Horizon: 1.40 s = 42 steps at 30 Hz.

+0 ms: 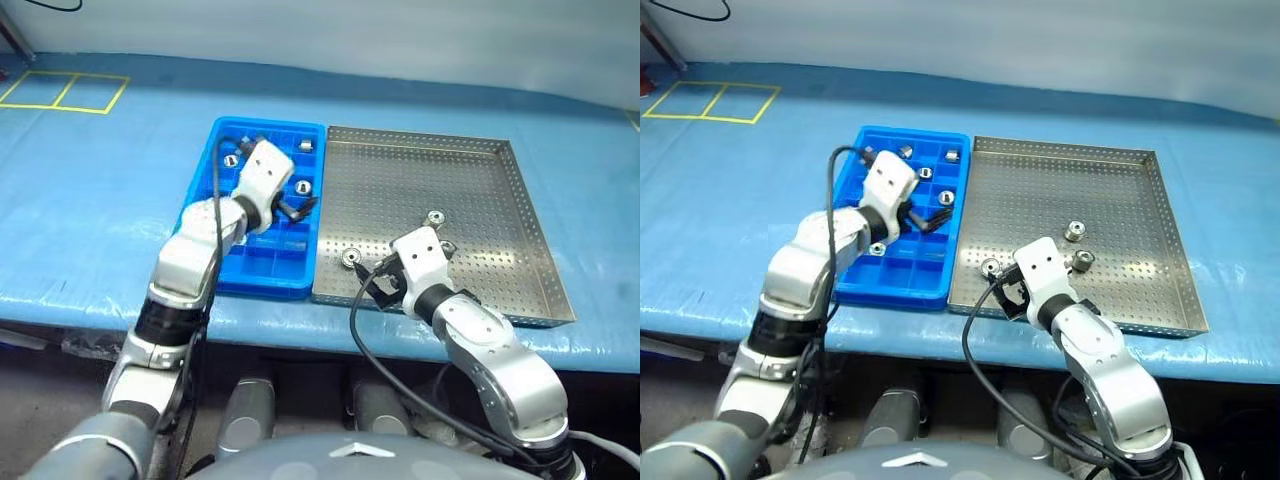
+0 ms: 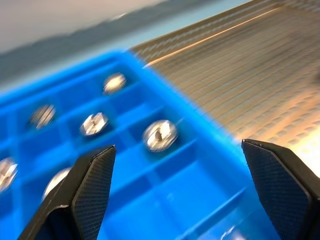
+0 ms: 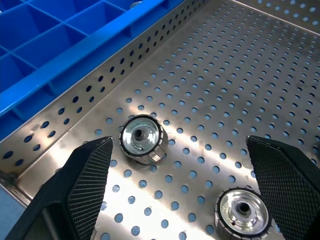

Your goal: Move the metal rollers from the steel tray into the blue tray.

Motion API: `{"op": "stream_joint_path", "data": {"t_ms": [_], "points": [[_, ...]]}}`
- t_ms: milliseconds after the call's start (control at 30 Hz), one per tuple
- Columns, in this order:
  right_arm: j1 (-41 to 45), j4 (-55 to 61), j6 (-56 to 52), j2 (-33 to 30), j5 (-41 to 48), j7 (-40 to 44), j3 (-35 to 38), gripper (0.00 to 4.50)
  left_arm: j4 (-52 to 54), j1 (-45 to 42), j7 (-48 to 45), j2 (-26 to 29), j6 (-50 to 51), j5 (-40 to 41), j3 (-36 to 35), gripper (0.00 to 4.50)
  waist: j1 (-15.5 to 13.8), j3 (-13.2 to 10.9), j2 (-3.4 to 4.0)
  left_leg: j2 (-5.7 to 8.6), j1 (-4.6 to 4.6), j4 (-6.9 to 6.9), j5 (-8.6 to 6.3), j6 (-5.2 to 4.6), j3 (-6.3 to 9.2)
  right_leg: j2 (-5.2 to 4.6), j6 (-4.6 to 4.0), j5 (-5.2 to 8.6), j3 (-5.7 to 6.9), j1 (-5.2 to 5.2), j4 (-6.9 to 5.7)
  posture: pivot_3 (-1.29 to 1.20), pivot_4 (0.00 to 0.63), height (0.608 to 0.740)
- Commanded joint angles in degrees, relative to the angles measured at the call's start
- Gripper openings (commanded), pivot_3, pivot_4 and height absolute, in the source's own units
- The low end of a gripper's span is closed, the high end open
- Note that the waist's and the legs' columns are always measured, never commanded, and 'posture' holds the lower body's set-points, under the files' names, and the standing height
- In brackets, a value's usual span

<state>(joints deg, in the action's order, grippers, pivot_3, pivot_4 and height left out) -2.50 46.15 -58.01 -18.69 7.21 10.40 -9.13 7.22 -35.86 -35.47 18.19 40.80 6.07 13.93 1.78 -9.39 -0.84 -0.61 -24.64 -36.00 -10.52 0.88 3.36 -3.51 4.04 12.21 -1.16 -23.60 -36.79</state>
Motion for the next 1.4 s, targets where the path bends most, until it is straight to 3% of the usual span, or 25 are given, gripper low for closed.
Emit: {"op": "stream_joint_path", "data": {"t_ms": [33, 333, 600, 700, 867, 933, 1100, 1267, 1400], "points": [[-0.79, 3.15, 1.87, -0.26, -0.54, -0.56, 1.0, 4.5, -7.12, -4.18, -10.91, 1.35, -6.66, -0.01, 6.98, 4.48, 0.56, 0.0, 0.0, -0.01, 0.0, 0.03, 0.0, 0.0, 0.01, 0.01, -0.01, 0.01, 0.0, -0.01, 0.0, -0.11, 0.15, 0.74], [-4.59, 5.52, 2.19, 1.46, -1.5, -3.24, 2.05, 4.5, -26.0, -14.41, -27.19, -0.15, -16.99, -5.35, 18.74, 4.48, 2.75, -0.02, 0.01, -0.02, -0.03, 0.01, -0.01, -0.02, -0.03, 0.03, -0.02, 0.03, -0.06, -0.06, -0.02, -0.19, 0.15, 0.74], [-5.82, 5.82, 3.03, 2.81, -2.12, -4.29, 1.86, 4.5, -35.81, -18.59, -31.27, -3.25, -21.91, -12.1, 23.27, 4.48, 3.65, -0.03, 0.01, -0.03, -0.05, 0.01, -0.01, -0.03, -0.03, 0.03, -0.01, 0.03, -0.07, -0.09, -0.03, -0.2, 0.15, 0.74], [-5.64, 5.43, 3.42, 3.11, -2.22, -4.55, 1.65, 4.5, -39.72, -20.51, -32.09, -3.76, -24.24, -15.9, 25.43, 3.92, 3.72, -0.03, 0.0, -0.03, -0.06, 0.0, -0.01, -0.03, -0.03, 0.03, -0.01, 0.03, -0.07, -0.1, -0.03, -0.2, 0.15, 0.74], [-5.47, 4.8, 4.12, 3.57, -2.52, -4.78, 1.39, 4.5, -44.33, -22.04, -34.72, -4.32, -26.88, -18.83, 26.63, 2.24, 4.07, -0.03, 0.0, -0.04, -0.05, 0.0, -0.01, -0.03, -0.03, 0.04, -0.01, 0.03, -0.07, -0.1, -0.04, -0.21, 0.15, 0.74], [-5.49, 4.71, 4.27, 3.67, -2.61, -4.8, 1.31, 4.5, -44.7, -21.95, -34.18, -4.63, -27.35, -18.93, 25.4, 1.73, 4.31, -0.03, 0.0, -0.05, -0.05, 0.01, -0.01, -0.03, -0.02, 0.04, -0.01, 0.03, -0.07, -0.1, -0.04, -0.21, 0.15, 0.74], [-5.54, 4.67, 4.4, 3.7, -2.63, -4.61, 1.3, 4.5, -41.14, -20.53, -27.1, -5.45, -25.72, -16.9, 18.29, 1.73, 4.55, -0.03, 0.0, -0.05, -0.05, -0.01, -0.01, -0.04, -0.02, 0.03, 0.01, 0.03, -0.08, -0.1, -0.07, -0.21, 0.15, 0.74], [-4.21, 4.06, 4.41, 2.84, -2.07, -3.14, 0.42, 4.5, -29.25, -15.63, -12.42, -6.05, -19.33, -13.3, 4.79, 1.73, 4.46, -0.06, 0.02, -0.07, -0.08, 0.0, -0.01, -0.04, 0.0, 0.04, 0.16, -0.06, -0.08, -0.12, -0.08, -0.14, 0.15, 0.74], [-2.08, 2.66, 5.58, 1.68, -2.0, -1.34, -1.39, 4.5, -18.67, -9.62, -5.36, -4.41, -13.79, -13.44, -0.82, 1.73, 4.27, -0.04, 0.05, -0.08, 0.02, 0.03, -0.01, -0.04, 0.03, 0.08, 0.23, -0.11, -0.07, -0.06, -0.11, -0.07, 0.15, 0.74]]}}
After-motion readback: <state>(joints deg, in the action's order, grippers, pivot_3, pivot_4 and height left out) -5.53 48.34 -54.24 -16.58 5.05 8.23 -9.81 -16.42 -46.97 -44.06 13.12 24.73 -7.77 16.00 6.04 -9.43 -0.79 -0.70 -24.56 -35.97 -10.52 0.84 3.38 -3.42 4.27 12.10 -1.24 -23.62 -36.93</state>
